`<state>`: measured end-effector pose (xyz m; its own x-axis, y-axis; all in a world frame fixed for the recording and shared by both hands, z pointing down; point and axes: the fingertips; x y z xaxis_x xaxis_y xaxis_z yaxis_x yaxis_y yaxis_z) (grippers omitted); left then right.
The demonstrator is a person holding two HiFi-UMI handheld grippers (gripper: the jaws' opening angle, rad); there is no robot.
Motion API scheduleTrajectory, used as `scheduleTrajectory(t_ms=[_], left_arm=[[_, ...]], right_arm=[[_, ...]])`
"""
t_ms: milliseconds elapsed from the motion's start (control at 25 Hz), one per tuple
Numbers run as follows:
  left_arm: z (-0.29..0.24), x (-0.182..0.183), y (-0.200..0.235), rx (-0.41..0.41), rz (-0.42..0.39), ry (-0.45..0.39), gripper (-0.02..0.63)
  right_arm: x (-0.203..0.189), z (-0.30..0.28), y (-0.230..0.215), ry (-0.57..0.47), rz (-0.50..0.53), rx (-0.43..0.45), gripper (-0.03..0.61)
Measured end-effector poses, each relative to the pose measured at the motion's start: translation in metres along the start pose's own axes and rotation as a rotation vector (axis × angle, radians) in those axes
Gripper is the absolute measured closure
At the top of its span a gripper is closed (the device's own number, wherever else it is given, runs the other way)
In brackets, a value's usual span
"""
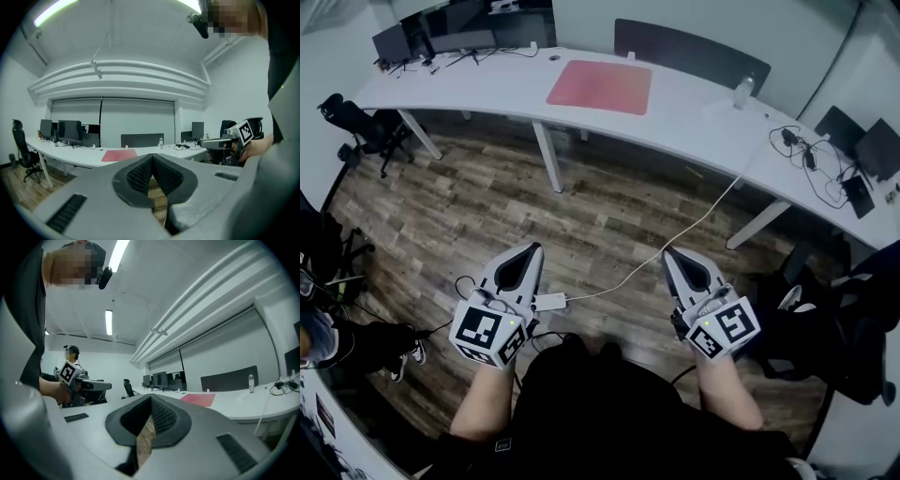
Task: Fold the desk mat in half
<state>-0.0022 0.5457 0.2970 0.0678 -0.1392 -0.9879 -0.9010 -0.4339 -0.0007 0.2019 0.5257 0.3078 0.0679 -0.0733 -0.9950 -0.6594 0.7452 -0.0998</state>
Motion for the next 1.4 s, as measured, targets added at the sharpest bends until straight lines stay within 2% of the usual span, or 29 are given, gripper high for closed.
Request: scheduleTrajectory(t_ms=[200, 400, 800, 1080, 1400], left_arm=[[0.001, -0.001, -0.010, 0.047, -0.057, 0.027, 0.611], [-0.007, -0.006, 0.000, 0.087, -0.038, 0.041, 0.611], [-0.055, -0.020, 0.025, 0.077, 0.006, 0.040, 0.611], [-0.105, -0.023, 0.075, 0.081, 0.026, 0.028, 0.611], [-0.174, -0.022, 0.153, 0.049, 0.029, 0.070, 0.611]], right_arm=[[-0.014, 0.023, -0.009, 0.020, -0.053, -0.016, 0.586], [-0.020, 0.015, -0.012, 0.037, -0.071, 0.006, 0.586], [-0.020, -0.010, -0.046, 0.064, -0.041, -0.012, 0.586], [-0.022, -0.072, -0.084, 0.106, -0.006, -0.021, 0.586], [-0.028, -0.179, -0.122, 0.160, -0.016, -0.017, 0.586]])
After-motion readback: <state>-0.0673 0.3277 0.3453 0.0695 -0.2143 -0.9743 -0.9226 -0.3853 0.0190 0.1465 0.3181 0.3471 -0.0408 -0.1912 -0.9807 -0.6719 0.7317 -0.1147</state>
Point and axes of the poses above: the fingertips, and each gripper's own axes: z backward along the fingers, y to its left, x out of its top, and after that the axes turned 1 degree about x, right-handed
